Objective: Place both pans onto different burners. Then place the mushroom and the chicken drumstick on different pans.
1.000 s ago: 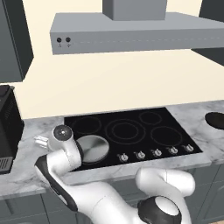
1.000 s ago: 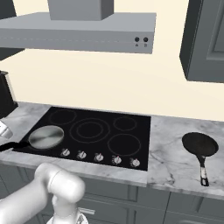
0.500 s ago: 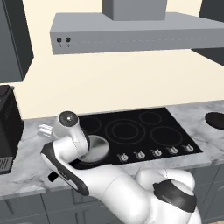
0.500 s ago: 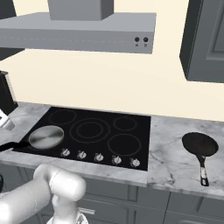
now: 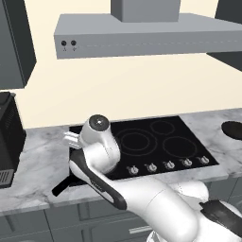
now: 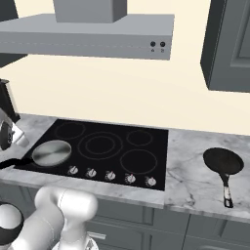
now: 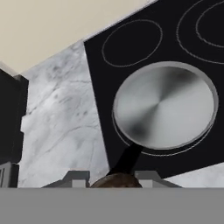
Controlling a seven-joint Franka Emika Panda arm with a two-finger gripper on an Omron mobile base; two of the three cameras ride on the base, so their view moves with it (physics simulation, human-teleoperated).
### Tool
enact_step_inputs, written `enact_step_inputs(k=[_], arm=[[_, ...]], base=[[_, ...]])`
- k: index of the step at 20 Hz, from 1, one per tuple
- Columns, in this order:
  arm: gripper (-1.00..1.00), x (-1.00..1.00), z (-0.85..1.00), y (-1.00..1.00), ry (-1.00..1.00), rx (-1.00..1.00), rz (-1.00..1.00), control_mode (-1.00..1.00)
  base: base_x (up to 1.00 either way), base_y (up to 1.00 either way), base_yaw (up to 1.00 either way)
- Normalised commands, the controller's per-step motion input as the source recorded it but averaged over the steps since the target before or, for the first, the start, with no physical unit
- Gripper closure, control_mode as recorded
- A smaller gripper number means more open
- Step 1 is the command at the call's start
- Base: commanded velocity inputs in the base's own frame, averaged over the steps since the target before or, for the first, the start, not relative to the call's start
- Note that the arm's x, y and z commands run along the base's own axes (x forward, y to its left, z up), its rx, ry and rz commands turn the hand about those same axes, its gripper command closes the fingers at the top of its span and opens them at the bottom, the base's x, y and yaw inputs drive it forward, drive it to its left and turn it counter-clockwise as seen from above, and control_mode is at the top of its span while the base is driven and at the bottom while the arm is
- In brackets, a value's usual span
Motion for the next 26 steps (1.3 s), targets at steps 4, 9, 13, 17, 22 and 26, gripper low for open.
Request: enact_step_inputs(k=[4,9,13,17,22,26], arm=[[1.0,-0.05,-0.01,-0.74,0.0,0.0,0.0,-1.0],[1.0,0.05,-0.14,-0.48,0.01,0.02,0.0,-1.0],[1.0,0.15,-0.23,-0.18,0.05,0.01,0.0,-1.0],[1.0,0.19,-0.2,-0.22,0.04,0.0,0.0,-1.0],[1.0,0.35,-0.3,-0.09,0.07,0.0,0.0,-1.0],[1.0,0.42,-0.37,0.0,0.09,-0.03,0.0,-1.0]], base=[[0.0,0.0,0.0],[0.0,0.0,0.0],[0.0,0.0,0.0],[0.0,0.0,0.0],[0.0,0.0,0.0],[0.0,0.0,0.0]])
